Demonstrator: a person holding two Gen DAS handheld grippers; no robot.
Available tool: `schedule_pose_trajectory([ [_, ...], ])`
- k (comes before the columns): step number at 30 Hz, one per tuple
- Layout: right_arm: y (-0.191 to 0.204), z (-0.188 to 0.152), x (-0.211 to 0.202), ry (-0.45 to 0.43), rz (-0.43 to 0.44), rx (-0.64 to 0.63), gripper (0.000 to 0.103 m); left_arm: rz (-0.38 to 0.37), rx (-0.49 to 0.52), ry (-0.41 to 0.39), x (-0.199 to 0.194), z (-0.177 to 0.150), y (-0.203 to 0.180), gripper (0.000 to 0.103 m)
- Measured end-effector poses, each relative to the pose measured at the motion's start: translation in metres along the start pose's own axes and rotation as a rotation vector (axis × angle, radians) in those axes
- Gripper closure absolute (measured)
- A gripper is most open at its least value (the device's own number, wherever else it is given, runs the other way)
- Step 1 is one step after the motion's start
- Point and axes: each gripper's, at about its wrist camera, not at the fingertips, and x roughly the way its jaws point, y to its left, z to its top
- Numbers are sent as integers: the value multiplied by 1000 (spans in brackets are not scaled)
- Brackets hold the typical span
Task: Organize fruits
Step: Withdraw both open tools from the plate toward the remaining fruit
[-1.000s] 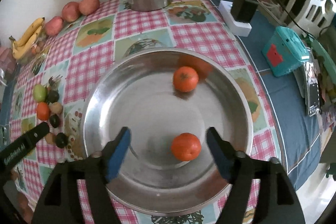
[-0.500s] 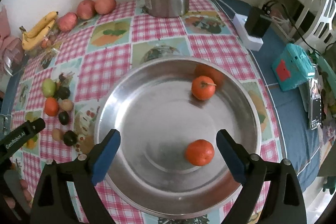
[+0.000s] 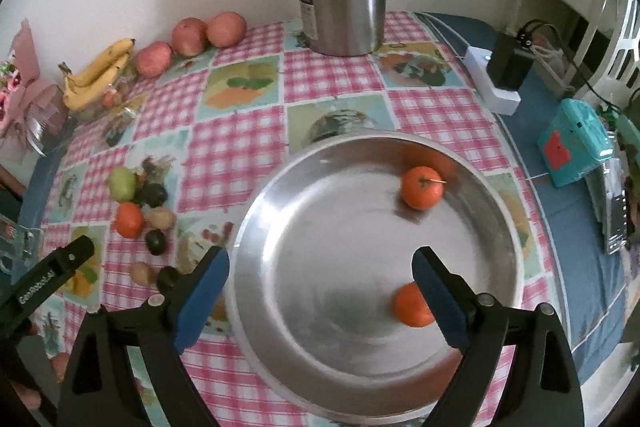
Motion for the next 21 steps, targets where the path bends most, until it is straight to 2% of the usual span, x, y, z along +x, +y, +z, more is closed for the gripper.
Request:
schedule_pose_trajectory([
  [5,16,1,-7,-25,-13,-28,10,-31,44,3,-1,2,-4,0],
  [11,33,-4,-2,-6,-23,-56,10,-48,97,1,-7,7,-5,0],
  [21,67,-14,9,35,-57,-146,10,-33,149,-27,-16,19,8,0],
])
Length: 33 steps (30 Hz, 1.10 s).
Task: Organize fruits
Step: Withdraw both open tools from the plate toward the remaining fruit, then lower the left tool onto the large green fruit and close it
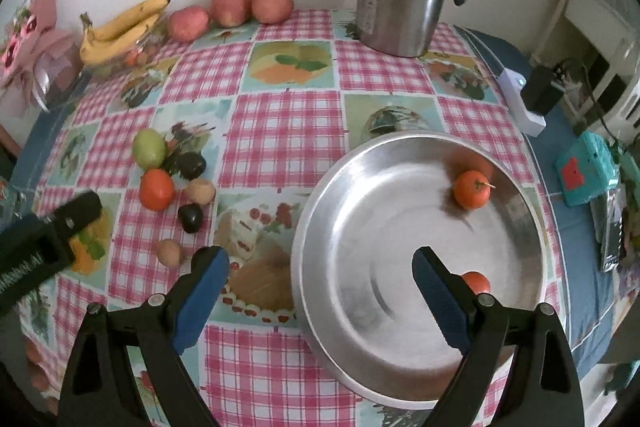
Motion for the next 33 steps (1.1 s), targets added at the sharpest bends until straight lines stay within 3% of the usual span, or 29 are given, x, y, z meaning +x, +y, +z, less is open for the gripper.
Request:
schedule_pose_trajectory([
  [14,49,-7,2,8,-44,-142,10,77,13,14,-1,5,33,0],
  [33,93,-5,6,29,-55,-232,10,94,-64,66,14,11,75,0],
])
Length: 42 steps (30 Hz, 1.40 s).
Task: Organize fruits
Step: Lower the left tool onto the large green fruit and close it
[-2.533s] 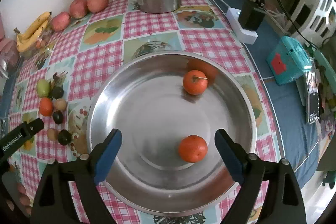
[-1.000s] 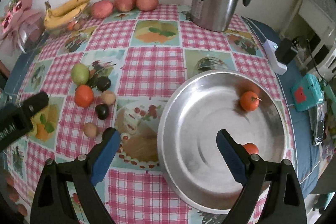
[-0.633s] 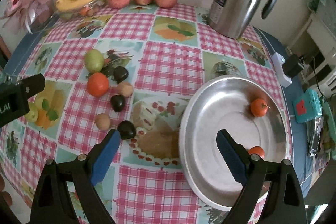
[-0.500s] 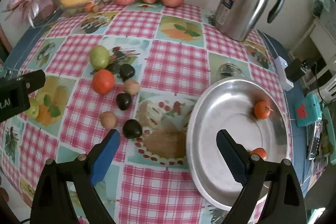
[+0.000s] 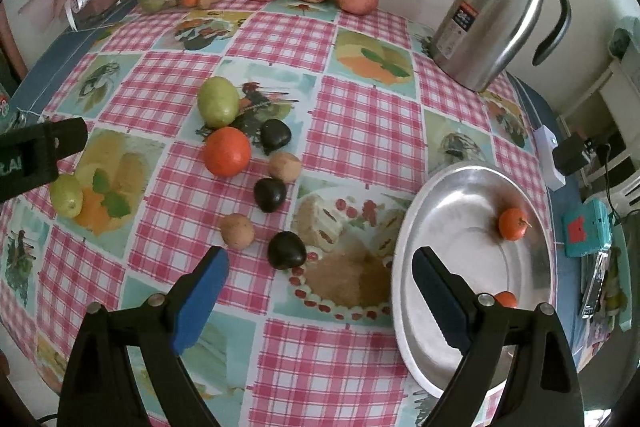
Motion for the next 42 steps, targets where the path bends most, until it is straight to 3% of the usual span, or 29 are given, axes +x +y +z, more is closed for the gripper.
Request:
schedule_pose_trajectory([
  [4,8,4,1,11,27,-8,10,-4,-17,19,7,2,10,0],
  [14,5,30,14,55,162,135,10,-28,-91,72,26,6,41,0],
  [22,0,25,39,129,164,201,10,-46,-126,115,41,6,53,1],
  [29,-5,16,50,163,217,221,10,-56,-115,154,53,2,47,5],
  [38,-25,12,44,131,243,251,11,-53,-98,204,68,-3,36,8],
  [42,-32,7,46,148,260,265,17,-52,-96,230,77,-6,32,15],
])
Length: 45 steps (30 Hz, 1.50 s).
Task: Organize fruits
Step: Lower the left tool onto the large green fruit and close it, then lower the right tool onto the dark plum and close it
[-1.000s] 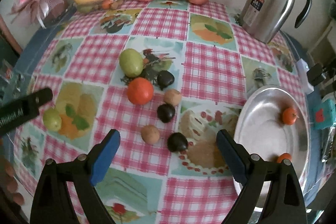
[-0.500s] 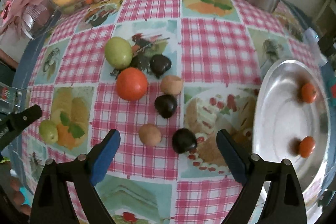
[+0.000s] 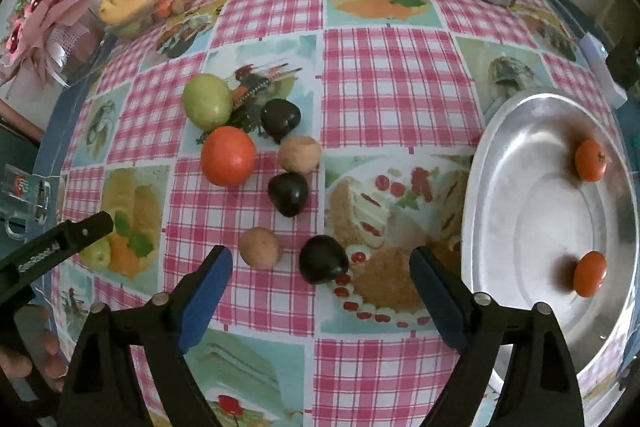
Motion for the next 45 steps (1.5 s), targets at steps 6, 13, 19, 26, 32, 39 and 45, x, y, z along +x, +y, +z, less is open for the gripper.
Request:
schedule_pose_trajectory([
  [6,-7,-3,6,28,6,14,26,10,13,27,9,-5,-7,29],
  [13,-10,-4,8,37,35,29,37,25,4,22,10,-8,-6,59],
  [19,-9,-4,7,42,47,28,50,-26,-42,5,4,-8,2,60],
  [26,-15,-4,5,39,48,43,54,-78,-46,-48,-19,-4,0,60],
  [32,-20,-4,6,45,56,52,55,-103,-26,-79,-35,-1,-13,60],
  [39,-12,-4,8,55,83,28,62,-99,17,-101,-39,0,-31,60],
  [45,-10,-3,12,60,103,32,67,-98,53,-110,-40,-1,-44,60],
])
